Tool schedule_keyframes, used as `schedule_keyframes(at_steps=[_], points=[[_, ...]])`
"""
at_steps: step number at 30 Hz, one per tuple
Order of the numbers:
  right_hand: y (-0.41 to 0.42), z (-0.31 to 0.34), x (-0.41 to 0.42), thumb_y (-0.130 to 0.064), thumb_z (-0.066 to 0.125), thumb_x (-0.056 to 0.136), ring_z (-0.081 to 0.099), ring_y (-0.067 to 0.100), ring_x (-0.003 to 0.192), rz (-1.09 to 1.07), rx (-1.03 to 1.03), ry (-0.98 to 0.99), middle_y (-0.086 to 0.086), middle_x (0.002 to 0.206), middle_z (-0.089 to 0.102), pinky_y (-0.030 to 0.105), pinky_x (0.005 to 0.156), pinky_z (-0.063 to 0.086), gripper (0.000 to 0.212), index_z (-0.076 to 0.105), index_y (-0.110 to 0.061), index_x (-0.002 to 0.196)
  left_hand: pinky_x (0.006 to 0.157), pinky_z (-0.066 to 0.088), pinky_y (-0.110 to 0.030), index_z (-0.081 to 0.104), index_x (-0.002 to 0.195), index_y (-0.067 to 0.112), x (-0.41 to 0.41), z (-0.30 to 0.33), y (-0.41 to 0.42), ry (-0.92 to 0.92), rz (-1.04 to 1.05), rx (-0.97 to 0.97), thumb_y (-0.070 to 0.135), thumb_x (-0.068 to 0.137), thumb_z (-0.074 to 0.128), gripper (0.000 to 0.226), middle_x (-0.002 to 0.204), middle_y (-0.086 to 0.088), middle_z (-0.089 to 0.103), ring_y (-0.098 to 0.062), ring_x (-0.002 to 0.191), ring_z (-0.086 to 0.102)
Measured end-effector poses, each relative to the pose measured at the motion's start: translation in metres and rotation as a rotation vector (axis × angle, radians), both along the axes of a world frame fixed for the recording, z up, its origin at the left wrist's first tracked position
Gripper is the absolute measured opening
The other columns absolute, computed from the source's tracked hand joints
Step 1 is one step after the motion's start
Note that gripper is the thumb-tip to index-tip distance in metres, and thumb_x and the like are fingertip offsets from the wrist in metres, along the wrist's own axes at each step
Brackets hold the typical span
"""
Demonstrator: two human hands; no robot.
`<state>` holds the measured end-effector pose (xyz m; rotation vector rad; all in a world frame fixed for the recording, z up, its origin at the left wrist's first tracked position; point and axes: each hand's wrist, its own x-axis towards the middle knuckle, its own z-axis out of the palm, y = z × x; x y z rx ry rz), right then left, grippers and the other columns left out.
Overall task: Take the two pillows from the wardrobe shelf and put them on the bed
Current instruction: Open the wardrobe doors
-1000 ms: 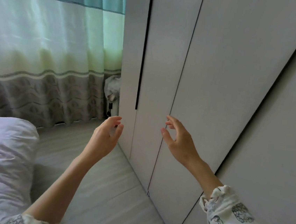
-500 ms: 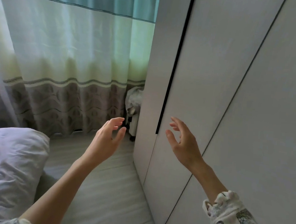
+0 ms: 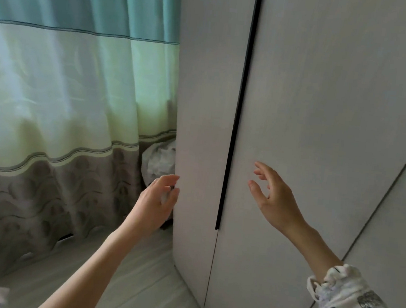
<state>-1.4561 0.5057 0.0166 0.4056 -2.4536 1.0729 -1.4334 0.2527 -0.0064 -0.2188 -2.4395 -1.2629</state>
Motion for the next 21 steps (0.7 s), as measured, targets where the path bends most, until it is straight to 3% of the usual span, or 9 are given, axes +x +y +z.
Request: schedule_keyframes(at_steps=[6,12,15,18,21], points=[[-0.016,0.022,-0.064,-0.027,0.049,0.093,0.045,0.013,0.123,-0.121,0.098,0.057,-0.002,0.133,0.05,0.026,0.096,0.037,0.046,0.038,-0.021,0.138,0.094,0.047,-0.04,0.052,0.124,0.019,-0.093,0.006,-0.002,0.024,-0.17,-0.006,0.017,0.094,0.048,0.03,0.12,-0.001,0.059,-0.015,0.106,0.057],[-0.022,0.051,-0.135,-0.023,0.048,0.094,0.022,0.017,0.141,-0.228,0.301,0.217,0.006,0.147,0.039,0.024,0.112,0.01,0.045,0.04,-0.015,0.138,0.095,0.046,-0.04,0.05,0.127,0.018,-0.186,0.038,0.013,0.1,-0.311,-0.03,0.018,0.095,0.046,0.033,0.122,-0.001,0.057,-0.014,0.108,0.055],[-0.019,0.067,-0.164,-0.015,0.052,0.092,0.025,0.023,0.141,-0.311,0.421,0.346,0.011,0.143,0.043,0.036,0.117,0.011,0.043,0.045,-0.006,0.134,0.094,0.046,-0.033,0.049,0.128,0.018,-0.23,0.059,0.027,0.11,-0.374,-0.026,0.018,0.095,0.046,0.034,0.124,-0.003,0.057,-0.012,0.106,0.055],[-0.016,0.078,-0.187,-0.013,0.06,0.086,0.034,0.034,0.136,-0.464,0.583,0.505,0.018,0.139,0.047,0.051,0.113,0.016,0.045,0.052,-0.003,0.129,0.087,0.041,-0.022,0.048,0.13,0.016,-0.265,0.074,0.043,0.121,-0.434,-0.024,0.017,0.095,0.046,0.035,0.124,-0.003,0.057,-0.01,0.103,0.055],[-0.018,0.083,-0.199,-0.024,0.068,0.079,0.033,0.038,0.136,-0.691,0.756,0.493,0.019,0.143,0.042,0.063,0.108,0.015,0.058,0.05,-0.009,0.132,0.088,0.039,-0.022,0.044,0.134,0.015,-0.29,0.084,0.056,0.105,-0.493,0.044,0.015,0.096,0.044,0.038,0.125,-0.004,0.057,-0.012,0.106,0.055]])
